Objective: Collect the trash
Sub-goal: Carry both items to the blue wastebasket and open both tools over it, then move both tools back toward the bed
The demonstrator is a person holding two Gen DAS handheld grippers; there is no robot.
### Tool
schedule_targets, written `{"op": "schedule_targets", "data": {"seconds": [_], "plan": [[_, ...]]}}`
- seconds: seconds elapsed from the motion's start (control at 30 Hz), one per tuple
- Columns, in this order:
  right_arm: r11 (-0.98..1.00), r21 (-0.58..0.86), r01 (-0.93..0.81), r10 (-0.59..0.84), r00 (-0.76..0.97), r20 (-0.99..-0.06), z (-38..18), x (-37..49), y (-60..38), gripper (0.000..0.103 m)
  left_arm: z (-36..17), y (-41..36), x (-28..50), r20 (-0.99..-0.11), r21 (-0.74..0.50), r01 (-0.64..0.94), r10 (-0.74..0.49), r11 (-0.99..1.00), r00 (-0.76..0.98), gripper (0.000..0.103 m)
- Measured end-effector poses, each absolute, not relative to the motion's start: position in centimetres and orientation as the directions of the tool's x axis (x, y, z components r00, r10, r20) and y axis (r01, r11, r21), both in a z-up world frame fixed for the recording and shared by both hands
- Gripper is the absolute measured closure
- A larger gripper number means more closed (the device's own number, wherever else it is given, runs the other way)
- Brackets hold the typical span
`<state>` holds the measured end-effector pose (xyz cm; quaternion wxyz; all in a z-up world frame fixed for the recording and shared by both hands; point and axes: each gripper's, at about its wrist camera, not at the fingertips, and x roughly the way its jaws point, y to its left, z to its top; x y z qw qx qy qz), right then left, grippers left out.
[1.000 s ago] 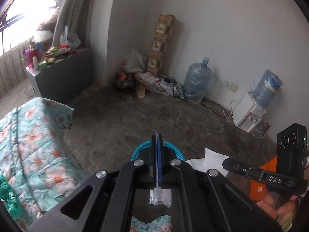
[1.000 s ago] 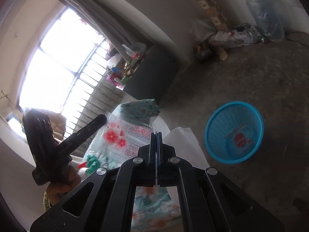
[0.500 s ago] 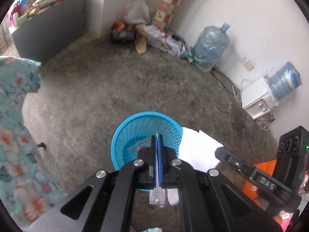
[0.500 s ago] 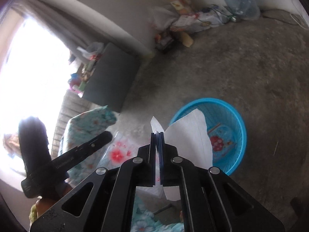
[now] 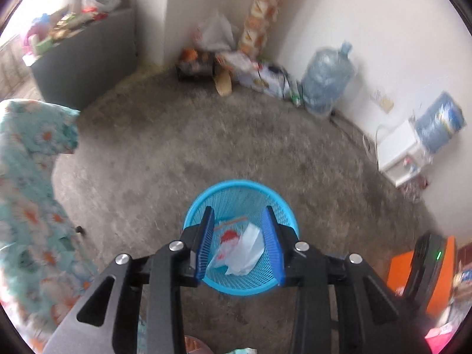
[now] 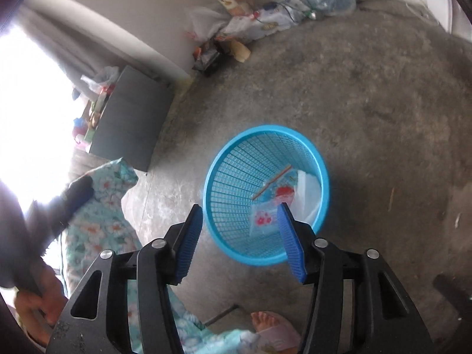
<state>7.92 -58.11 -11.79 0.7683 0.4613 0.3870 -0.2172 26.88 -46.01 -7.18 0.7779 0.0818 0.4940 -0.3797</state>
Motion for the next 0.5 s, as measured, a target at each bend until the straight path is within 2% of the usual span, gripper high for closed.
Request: {"op": "schedule_targets", "data": {"seconds": [0.17, 0.33, 0.5], "plan": [[0.562, 0.538, 0.628, 0.011, 0.645, -0.764, -8.5, 7.2, -55.8, 0.045, -0.6, -40.2, 24.3, -0.757, -0.334, 0.622, -0.595, 0.708, 0.271, 0.053], [0.612, 0.588, 0.529, 0.062, 0.709, -0.702, -4.4, 6.8, -52.9, 0.038, 4.1, -31.9, 20.7, -0.696, -0.483, 0.571, -0.686, 0.665, 0.21, 0.038], [0.677, 0.624, 0.39, 0.156, 0.753, -0.639, 0.6, 7.8, -48.3, 0.03, 7.6, -21.8, 16.1, -0.646, -0.448, 0.56, -0.686, 0.697, 0.336, 0.029]]}}
